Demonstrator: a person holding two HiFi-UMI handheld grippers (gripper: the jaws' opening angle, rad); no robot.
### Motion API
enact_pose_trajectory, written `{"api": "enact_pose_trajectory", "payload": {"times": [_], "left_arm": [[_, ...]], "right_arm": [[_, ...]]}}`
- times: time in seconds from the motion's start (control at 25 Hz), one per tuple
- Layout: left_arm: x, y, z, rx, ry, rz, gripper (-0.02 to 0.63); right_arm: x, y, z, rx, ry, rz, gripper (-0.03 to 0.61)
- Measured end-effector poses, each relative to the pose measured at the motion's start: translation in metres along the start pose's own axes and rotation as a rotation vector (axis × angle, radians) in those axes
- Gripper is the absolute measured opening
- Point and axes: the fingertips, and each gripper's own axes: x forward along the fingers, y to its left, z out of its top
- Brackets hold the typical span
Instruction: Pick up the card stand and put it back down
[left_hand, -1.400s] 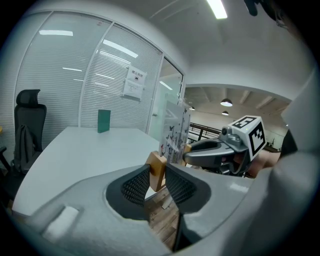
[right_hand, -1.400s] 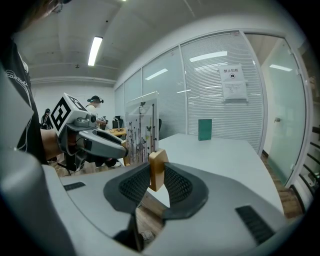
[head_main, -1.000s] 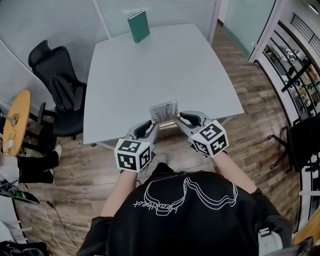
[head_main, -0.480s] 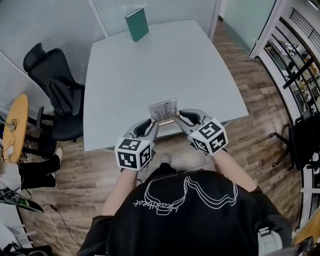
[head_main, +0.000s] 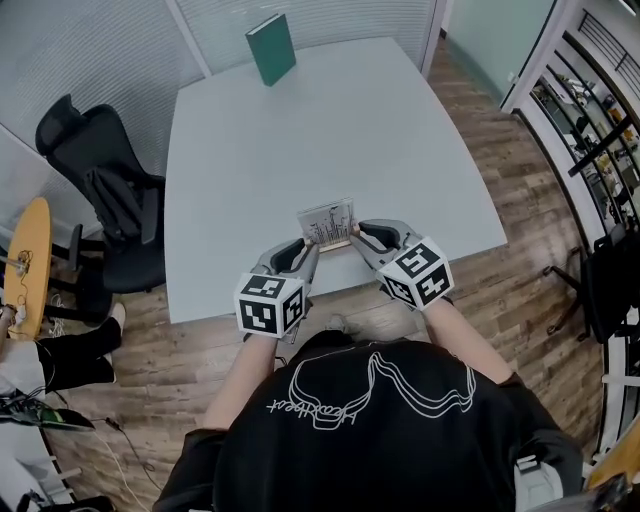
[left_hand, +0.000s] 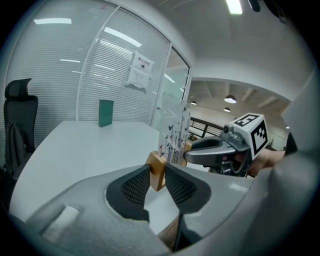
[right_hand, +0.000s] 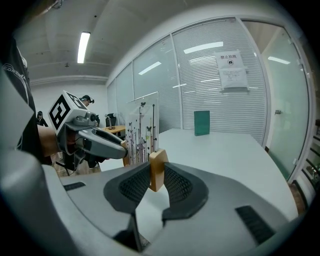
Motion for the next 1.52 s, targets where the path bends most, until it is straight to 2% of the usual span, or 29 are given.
{"api": "enact_pose_trajectory", "payload": {"times": [0.6, 0.88, 1.52], "left_arm": [[0.058, 0.041, -0.027, -0.03, 0.086, -0.015, 0.097], [0.075, 0.048, -0.053, -0.037, 0.145, -0.027, 0.097], [0.106, 0.062, -0.085, -0.051, 0.216, -0.021, 0.095]], "right_arm": [[0.052, -0.032, -0.039, 0.062, 0.088, -0.003, 0.091], [0.067, -0.037, -0.067, 0.079, 0.145, -0.003, 0.089], [0.093, -0.05, -0.104, 0.077, 0.194, 0.011, 0.091]]}}
